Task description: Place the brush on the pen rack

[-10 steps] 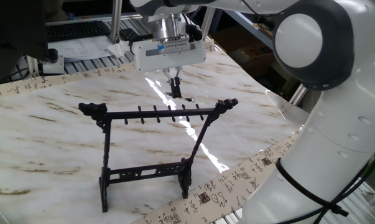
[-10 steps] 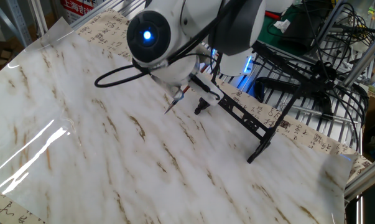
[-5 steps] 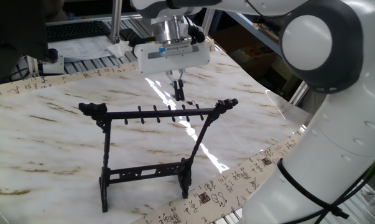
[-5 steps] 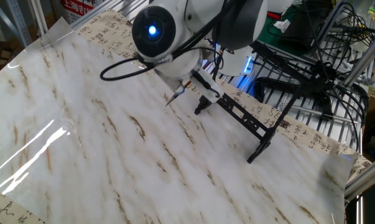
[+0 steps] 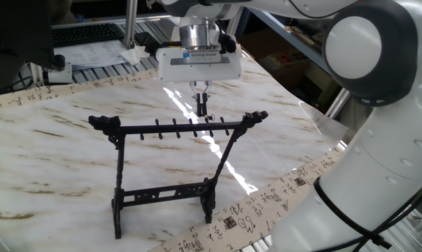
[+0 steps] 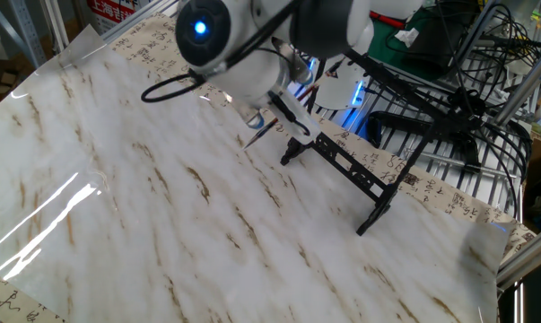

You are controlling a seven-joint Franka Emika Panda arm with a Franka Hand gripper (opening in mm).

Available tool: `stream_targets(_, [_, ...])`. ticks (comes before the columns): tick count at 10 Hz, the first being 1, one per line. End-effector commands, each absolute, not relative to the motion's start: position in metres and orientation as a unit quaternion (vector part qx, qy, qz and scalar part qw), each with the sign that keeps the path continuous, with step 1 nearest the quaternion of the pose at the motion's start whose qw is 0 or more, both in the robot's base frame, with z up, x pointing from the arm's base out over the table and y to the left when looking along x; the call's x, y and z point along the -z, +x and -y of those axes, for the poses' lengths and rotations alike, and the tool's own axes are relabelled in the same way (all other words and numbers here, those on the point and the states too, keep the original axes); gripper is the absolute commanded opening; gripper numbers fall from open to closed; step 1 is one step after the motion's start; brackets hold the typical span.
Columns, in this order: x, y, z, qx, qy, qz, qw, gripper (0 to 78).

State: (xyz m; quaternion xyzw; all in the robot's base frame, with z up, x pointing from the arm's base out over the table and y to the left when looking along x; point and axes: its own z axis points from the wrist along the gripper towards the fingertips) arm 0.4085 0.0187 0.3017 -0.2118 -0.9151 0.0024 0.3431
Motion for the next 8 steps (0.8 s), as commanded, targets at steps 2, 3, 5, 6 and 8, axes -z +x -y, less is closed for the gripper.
stream_targets(2, [-0.3033, 0.4030, -0.0219, -0.020, -0.203, 0.919, 0.337, 1.1])
stream_targets(3, [-0.3032, 0.4029, -0.0220, -0.031, -0.196, 0.921, 0.337, 1.1])
stream_targets(5, [-0.3030, 0.4027, -0.0220, -0.048, -0.195, 0.922, 0.332, 1.1])
stream_targets(6, [-0.3030, 0.4028, -0.0221, -0.054, -0.198, 0.923, 0.327, 1.1])
stream_targets(8, [-0.3029, 0.4027, -0.0223, -0.053, -0.208, 0.921, 0.323, 1.1])
